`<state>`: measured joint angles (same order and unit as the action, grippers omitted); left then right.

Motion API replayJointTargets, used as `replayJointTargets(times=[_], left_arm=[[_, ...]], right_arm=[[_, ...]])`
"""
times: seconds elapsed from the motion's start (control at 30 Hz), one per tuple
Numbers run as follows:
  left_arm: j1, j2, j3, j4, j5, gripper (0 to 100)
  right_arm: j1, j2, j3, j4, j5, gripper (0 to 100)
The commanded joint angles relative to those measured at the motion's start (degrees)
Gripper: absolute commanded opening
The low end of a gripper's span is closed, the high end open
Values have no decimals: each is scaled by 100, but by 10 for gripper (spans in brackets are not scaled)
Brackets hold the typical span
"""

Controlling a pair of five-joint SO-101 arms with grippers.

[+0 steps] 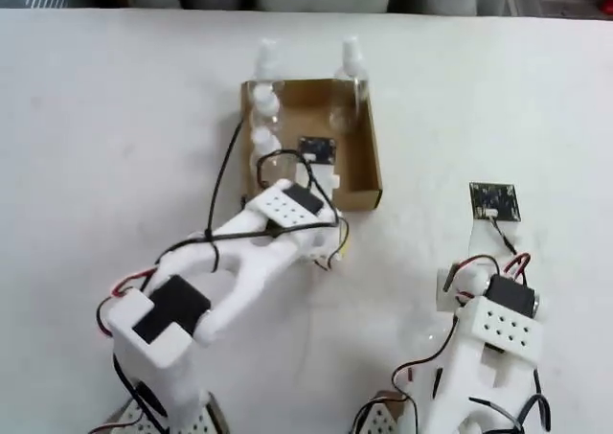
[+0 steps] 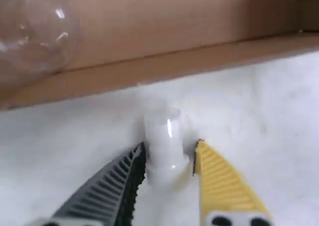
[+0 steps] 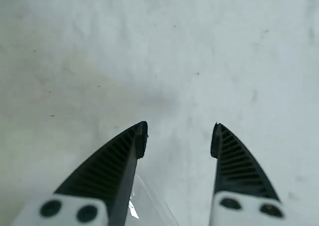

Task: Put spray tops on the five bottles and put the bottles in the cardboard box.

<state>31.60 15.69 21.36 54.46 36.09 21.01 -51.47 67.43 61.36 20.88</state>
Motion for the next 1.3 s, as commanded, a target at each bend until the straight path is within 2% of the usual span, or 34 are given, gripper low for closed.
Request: replayJointTargets(times=[0.0,0.07,0.27,0.37,0.53,0.63,0.77,0.9,1.0,1.27], left_arm=[[92,13,-149,35,-79,7],[119,13,-149,132,-123,41],[84,-119,-149,519,-738,20],[4,-391,105,527,-1116,20],[-57,-1112,923,26,-1512,20],[-57,-1604,1477,-431,-1635,20],[-57,-2070,2031,-976,-1626,20],[-189,-2281,2242,-1160,-1626,20],[-277,-2290,2242,-1152,-1626,20],[-277,-2316,2277,-1143,-1626,20]], right_arm=[[-13,4,-62,-48,70,177],[-13,4,-62,-48,70,177],[-13,-48,-132,-22,70,179],[40,-40,-703,585,237,180],[-92,4,-1591,2554,1934,180],[-57,4,-1618,3064,3024,180],[215,4,-1319,3108,3807,180],[295,13,-791,3064,4897,180],[488,13,-651,3046,5046,180],[505,66,299,2009,5020,181]])
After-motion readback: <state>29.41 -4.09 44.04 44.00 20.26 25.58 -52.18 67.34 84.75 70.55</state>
